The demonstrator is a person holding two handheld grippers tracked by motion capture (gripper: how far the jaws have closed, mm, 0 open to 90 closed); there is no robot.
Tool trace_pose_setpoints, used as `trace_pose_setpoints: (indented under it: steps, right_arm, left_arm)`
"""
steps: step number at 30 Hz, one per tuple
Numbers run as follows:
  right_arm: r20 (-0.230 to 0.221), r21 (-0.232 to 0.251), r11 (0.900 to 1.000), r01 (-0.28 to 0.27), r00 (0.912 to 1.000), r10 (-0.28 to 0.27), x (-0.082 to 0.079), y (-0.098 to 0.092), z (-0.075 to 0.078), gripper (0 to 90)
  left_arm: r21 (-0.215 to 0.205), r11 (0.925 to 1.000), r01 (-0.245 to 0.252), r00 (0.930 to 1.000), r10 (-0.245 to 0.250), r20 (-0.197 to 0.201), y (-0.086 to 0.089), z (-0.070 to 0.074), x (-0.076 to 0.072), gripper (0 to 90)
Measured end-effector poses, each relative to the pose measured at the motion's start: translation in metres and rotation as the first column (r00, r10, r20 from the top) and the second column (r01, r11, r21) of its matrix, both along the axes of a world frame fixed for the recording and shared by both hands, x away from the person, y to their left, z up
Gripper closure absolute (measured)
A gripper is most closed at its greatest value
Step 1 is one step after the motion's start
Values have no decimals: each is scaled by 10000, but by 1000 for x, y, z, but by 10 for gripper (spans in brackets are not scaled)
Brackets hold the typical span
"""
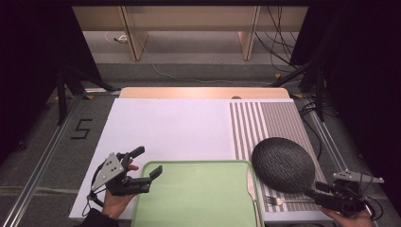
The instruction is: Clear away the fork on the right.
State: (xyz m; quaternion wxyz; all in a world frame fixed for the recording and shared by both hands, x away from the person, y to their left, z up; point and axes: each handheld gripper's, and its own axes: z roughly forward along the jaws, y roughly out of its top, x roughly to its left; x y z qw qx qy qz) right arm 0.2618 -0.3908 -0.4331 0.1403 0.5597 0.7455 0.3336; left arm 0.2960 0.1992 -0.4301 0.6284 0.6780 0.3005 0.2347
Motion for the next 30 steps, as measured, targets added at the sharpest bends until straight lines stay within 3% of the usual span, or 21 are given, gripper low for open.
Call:
trace_pose_setpoints:
  steps: [9, 14, 19, 30]
  right_arm:
    - [-111, -271, 9981, 556, 9984, -560, -1, -10, -6, 705]
    - [-443, -1082, 9908, 819, 9952, -871, 1, -10, -10, 817]
    - [-677, -2077, 9753, 745, 9936, -904, 4, -6, -17, 887]
    - [-1072, -2487, 9674, 473, 9913, -761, 9, -4, -26, 900]
  left_arm:
    - [-6, 10000, 6, 10000, -6, 0, 0, 0, 0, 115]
    - [-2, 10000, 0, 10000, 0, 0, 0, 0, 0, 115]
    - [-4, 10000, 4, 10000, -4, 0, 0, 0, 0, 115]
    - [17, 10000, 19, 10000, -19, -9, -1, 0, 0, 115]
